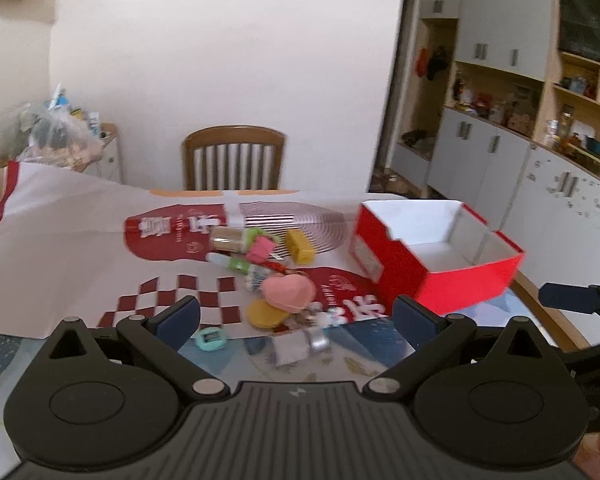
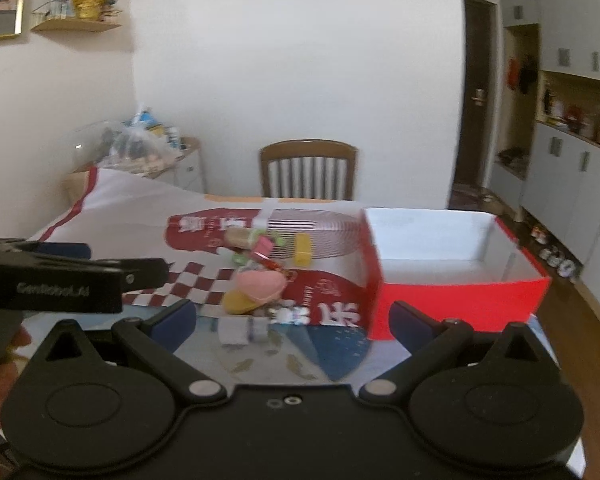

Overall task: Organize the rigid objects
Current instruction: 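Move the left and right tools toward the cluster of small items, then grasp the teal sharpener with the left gripper while the right grasps the clear bottle, then carry the sharpener and bottle with both grippers into the red shoebox, then open the left gripper and right gripper to drop both items in the box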

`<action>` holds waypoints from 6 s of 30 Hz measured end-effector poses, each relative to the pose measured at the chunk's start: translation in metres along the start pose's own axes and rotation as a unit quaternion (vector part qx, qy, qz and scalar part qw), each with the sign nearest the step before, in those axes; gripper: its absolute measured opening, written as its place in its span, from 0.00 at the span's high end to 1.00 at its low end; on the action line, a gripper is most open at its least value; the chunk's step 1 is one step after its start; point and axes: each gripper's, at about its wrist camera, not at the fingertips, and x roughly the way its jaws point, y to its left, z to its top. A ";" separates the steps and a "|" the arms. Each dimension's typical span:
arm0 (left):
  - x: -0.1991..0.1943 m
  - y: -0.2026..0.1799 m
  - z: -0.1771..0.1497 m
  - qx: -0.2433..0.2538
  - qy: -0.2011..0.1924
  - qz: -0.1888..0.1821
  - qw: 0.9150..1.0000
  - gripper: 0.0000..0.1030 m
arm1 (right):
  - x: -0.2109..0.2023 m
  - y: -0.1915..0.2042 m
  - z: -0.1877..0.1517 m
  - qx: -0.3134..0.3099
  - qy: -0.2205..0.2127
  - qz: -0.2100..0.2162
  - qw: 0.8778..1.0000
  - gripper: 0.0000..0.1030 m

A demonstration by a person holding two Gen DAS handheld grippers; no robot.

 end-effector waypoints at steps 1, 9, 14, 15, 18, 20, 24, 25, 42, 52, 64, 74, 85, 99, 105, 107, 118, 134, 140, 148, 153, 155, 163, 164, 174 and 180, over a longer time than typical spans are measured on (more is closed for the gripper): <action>0.005 0.005 0.000 -0.001 0.002 0.009 1.000 0.00 | 0.005 0.001 0.001 -0.004 0.003 0.008 1.000 0.00; 0.063 0.039 -0.006 -0.015 0.032 0.079 0.996 0.00 | 0.067 0.011 -0.001 -0.045 0.041 0.046 0.997 0.00; 0.106 0.057 -0.013 -0.026 0.051 0.110 0.992 0.00 | 0.108 0.014 -0.011 -0.054 0.066 0.049 0.995 0.01; 0.114 0.059 -0.016 -0.025 0.057 0.118 0.991 0.01 | 0.115 0.015 -0.013 -0.056 0.073 0.047 0.995 0.02; 0.138 0.064 -0.023 -0.028 0.076 0.129 0.988 0.01 | 0.140 0.018 -0.017 -0.057 0.091 0.047 0.993 0.03; 0.150 0.066 -0.027 -0.030 0.086 0.134 0.987 0.01 | 0.155 0.022 -0.020 -0.062 0.099 0.047 0.992 0.04; 0.169 0.067 -0.034 -0.038 0.101 0.133 0.985 0.05 | 0.181 0.030 -0.024 -0.077 0.118 0.051 0.989 0.08; 0.175 0.066 -0.035 -0.035 0.105 0.132 0.985 0.08 | 0.187 0.032 -0.026 -0.082 0.121 0.052 0.988 0.10; 0.211 0.059 -0.053 -0.013 0.141 0.129 0.981 0.51 | 0.222 0.039 -0.033 -0.070 0.160 0.047 0.984 0.32; 0.208 0.062 -0.054 -0.015 0.142 0.124 0.982 0.62 | 0.217 0.036 -0.029 -0.062 0.156 0.042 0.985 0.33; 0.171 0.050 -0.037 -0.014 0.121 0.094 0.988 0.62 | 0.176 0.026 -0.016 -0.054 0.127 0.030 0.990 0.33; 0.132 0.023 -0.008 0.024 0.100 0.060 0.993 0.62 | 0.132 -0.001 0.008 -0.029 0.111 0.003 0.993 0.33; 0.113 -0.025 0.036 0.074 0.072 -0.006 0.995 0.62 | 0.098 -0.049 0.047 -0.009 0.080 -0.029 0.996 0.33; 0.156 -0.110 0.070 0.080 0.079 -0.041 0.993 0.62 | 0.101 -0.157 0.063 -0.009 0.072 -0.063 0.995 0.33; 0.186 -0.156 0.082 0.077 0.083 -0.040 0.993 0.62 | 0.117 -0.211 0.065 -0.004 0.099 -0.048 0.994 0.33; 0.198 -0.171 0.086 0.074 0.089 -0.041 0.992 0.62 | 0.123 -0.228 0.065 -0.001 0.106 -0.044 0.993 0.33; 0.275 -0.226 0.099 0.078 0.124 -0.020 0.989 0.62 | 0.171 -0.282 0.056 -0.026 0.162 0.004 0.986 0.33; 0.389 -0.251 0.094 0.112 0.220 0.007 0.969 0.62 | 0.237 -0.294 0.050 -0.073 0.228 0.031 0.970 0.33; 0.419 -0.252 0.086 0.106 0.269 0.006 0.957 0.62 | 0.252 -0.296 0.046 -0.081 0.256 0.035 0.963 0.33; 0.440 -0.247 0.078 0.087 0.322 -0.002 0.943 0.62 | 0.272 -0.299 0.046 -0.064 0.291 0.041 0.954 0.33; 0.444 -0.241 0.072 0.074 0.342 -0.006 0.937 0.62 | 0.278 -0.303 0.045 -0.056 0.307 0.039 0.949 0.33; 0.444 -0.240 0.071 0.074 0.342 -0.004 0.937 0.62 | 0.280 -0.303 0.045 -0.058 0.313 0.034 0.947 0.33; 0.442 -0.244 0.072 0.065 0.348 -0.002 0.935 0.62 | 0.283 -0.304 0.046 -0.049 0.320 0.024 0.946 0.32; 0.442 -0.245 0.073 0.061 0.349 0.000 0.935 0.61 | 0.283 -0.305 0.047 -0.048 0.320 0.025 0.946 0.31; 0.422 -0.245 0.085 0.042 0.321 -0.001 0.946 0.61 | 0.265 -0.302 0.050 -0.040 0.292 0.029 0.955 0.26; 0.397 -0.249 0.095 0.044 0.293 0.007 0.955 0.61 | 0.249 -0.307 0.054 -0.031 0.270 0.031 0.962 0.25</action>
